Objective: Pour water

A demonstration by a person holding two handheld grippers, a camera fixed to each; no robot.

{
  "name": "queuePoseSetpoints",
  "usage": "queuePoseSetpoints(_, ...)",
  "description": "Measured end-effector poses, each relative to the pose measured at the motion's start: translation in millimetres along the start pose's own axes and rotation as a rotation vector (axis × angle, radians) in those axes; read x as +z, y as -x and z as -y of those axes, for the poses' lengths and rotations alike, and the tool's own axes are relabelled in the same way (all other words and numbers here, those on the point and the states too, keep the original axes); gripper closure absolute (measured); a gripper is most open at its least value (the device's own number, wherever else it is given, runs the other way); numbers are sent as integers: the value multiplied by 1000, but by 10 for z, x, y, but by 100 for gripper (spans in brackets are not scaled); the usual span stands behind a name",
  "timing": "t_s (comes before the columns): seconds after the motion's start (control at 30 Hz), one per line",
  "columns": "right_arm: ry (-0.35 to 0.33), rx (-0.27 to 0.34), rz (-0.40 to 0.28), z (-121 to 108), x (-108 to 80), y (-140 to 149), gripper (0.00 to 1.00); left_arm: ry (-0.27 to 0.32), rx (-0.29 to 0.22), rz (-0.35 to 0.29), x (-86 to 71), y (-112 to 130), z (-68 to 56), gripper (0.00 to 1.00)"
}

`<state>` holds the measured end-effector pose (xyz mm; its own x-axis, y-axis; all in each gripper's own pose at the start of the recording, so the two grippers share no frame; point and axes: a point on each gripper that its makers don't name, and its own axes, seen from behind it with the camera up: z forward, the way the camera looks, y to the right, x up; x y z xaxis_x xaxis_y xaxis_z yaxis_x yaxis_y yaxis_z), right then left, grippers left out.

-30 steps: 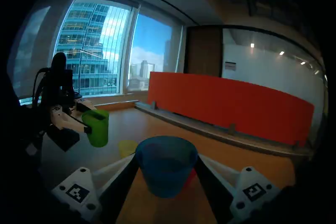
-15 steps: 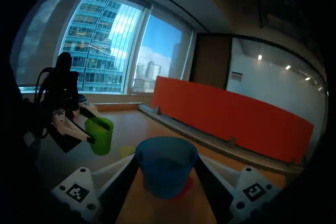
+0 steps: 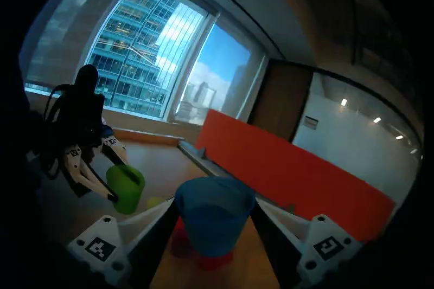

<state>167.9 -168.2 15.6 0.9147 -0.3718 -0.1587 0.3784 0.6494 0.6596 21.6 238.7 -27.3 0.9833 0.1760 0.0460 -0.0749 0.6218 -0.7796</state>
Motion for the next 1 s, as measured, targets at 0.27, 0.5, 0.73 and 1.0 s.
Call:
queuePoseSetpoints(0.27, 3, -129, -21, -31, 125, -249, 9, 6, -3, -8, 45, -28, -30, 13)
queuePoseSetpoints(0.5, 7, -259, -34, -65, 234, -442, 9, 16, -2, -11, 80, -43, -74, 13)
queuePoseSetpoints(0.73, 8, -352, -51, -98, 336, -643, 9, 27, -3, -21, 113, -85, -129, 13)
queuePoseSetpoints(1.0, 11, -434, -67, -147, 415, -821, 9, 33, -1, -25, 151, -127, -173, 13)
